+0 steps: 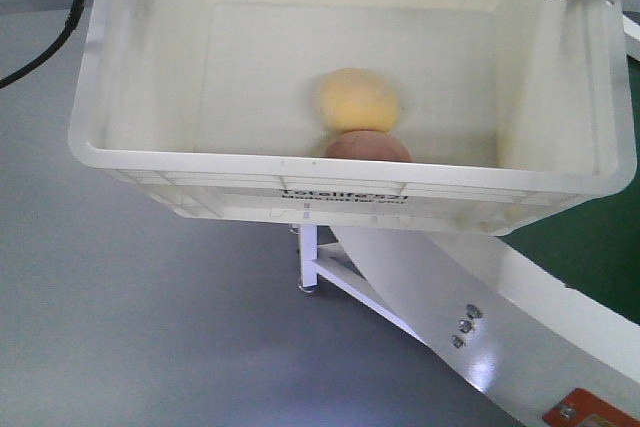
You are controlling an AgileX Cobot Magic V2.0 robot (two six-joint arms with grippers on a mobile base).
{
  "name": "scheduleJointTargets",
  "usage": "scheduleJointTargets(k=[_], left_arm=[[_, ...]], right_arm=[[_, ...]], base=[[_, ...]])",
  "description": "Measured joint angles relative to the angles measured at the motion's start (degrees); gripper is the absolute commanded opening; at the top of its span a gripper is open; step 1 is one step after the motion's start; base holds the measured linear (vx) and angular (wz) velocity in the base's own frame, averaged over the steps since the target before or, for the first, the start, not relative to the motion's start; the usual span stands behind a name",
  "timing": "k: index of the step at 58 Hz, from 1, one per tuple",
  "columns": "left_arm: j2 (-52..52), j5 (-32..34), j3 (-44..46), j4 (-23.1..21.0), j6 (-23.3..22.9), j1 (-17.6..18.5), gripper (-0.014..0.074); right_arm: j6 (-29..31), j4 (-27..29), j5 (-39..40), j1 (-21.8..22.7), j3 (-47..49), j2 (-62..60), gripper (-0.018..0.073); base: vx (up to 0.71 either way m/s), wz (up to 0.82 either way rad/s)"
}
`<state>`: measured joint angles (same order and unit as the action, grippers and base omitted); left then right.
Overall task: Place moving items into box and shelve
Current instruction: 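Hold the tote with both grippers while the base drives away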
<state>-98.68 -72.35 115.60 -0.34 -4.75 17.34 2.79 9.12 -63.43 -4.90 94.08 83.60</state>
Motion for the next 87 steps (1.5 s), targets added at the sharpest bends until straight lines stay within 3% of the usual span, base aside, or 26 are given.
scheduleJointTargets(k=[87], left_arm=[[0.0,0.37,0.0,0.34,-0.05,0.07,0.0002]], right_arm=[[0.0,-0.07,0.09,0.0,0.0,0.0,-0.0005]], base=[[-0.04,0.64]])
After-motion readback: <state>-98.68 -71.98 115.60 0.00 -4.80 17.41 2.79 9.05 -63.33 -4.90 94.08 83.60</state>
